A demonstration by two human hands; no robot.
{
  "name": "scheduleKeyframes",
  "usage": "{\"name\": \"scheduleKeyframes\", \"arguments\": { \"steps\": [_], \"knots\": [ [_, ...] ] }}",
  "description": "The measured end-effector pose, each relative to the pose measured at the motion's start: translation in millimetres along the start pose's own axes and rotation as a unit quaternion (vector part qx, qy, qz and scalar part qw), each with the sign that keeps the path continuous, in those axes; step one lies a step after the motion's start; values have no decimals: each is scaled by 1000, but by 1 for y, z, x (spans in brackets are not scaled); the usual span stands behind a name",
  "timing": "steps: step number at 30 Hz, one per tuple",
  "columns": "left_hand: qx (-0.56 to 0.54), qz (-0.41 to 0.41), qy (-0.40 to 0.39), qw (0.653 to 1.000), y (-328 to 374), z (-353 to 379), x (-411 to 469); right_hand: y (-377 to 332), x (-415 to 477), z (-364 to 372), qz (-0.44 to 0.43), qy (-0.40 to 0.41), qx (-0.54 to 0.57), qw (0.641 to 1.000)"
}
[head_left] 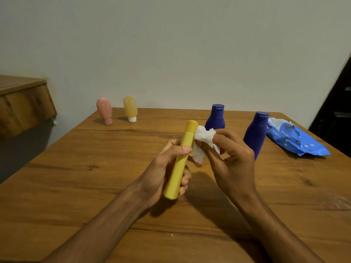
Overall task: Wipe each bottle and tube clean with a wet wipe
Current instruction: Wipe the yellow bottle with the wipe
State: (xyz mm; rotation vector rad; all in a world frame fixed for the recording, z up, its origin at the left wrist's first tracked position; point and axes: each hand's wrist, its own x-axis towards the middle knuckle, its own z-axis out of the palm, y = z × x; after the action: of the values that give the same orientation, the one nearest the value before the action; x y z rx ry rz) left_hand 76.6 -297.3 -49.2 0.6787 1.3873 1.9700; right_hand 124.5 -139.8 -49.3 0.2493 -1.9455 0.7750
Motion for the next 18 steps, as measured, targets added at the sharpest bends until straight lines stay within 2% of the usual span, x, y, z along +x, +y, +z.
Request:
{"name": "scheduleKeyframes", "arguments": {
  "steps": [6, 11, 18],
  "knots": [
    [10, -21, -20, 1000, 1, 2, 0, 2, 0, -3, 28, 32, -2, 999],
    [91, 7, -9, 996, -4, 0, 3, 1, 0, -3, 11, 36, -9, 999],
    [-18, -4, -43, 999, -3, -3, 1, 3, 2, -4, 20, 34, -19, 999]
  ]
}}
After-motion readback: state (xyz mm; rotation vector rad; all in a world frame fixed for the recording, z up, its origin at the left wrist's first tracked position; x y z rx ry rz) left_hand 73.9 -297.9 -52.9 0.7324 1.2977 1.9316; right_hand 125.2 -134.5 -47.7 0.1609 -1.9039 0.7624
